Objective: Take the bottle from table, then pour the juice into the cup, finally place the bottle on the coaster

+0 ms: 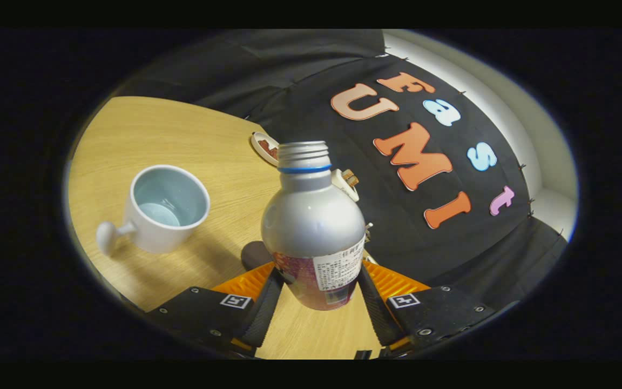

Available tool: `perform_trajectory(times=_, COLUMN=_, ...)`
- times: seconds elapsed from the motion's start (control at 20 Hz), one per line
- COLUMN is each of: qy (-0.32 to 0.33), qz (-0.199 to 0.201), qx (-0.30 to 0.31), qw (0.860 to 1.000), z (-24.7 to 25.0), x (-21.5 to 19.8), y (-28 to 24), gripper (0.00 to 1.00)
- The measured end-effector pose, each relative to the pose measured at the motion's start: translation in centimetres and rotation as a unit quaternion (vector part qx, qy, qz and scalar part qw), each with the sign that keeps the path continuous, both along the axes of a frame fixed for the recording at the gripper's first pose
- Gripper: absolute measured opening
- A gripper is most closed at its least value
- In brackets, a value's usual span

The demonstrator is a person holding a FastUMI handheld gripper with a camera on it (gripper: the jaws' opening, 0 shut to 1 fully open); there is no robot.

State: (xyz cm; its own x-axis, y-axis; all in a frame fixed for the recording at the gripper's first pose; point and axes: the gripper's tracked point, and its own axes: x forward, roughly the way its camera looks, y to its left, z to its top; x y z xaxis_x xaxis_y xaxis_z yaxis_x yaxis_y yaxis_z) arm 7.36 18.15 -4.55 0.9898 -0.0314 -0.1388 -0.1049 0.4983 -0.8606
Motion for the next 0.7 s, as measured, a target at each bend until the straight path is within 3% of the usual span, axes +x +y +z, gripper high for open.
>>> perform_trajectory(times=0.3, qy=-0.012, qz=0.010, qx=-0.097, qw=0.995, z=-0.74, x=-0.09, y=0.03, gripper=0.77)
perform_trajectory(times=0.7, qy=-0.034, qz=0.026, qx=-0.210, qw=0.977, z=-0.68, x=-0.25, y=0.69, gripper=0.77)
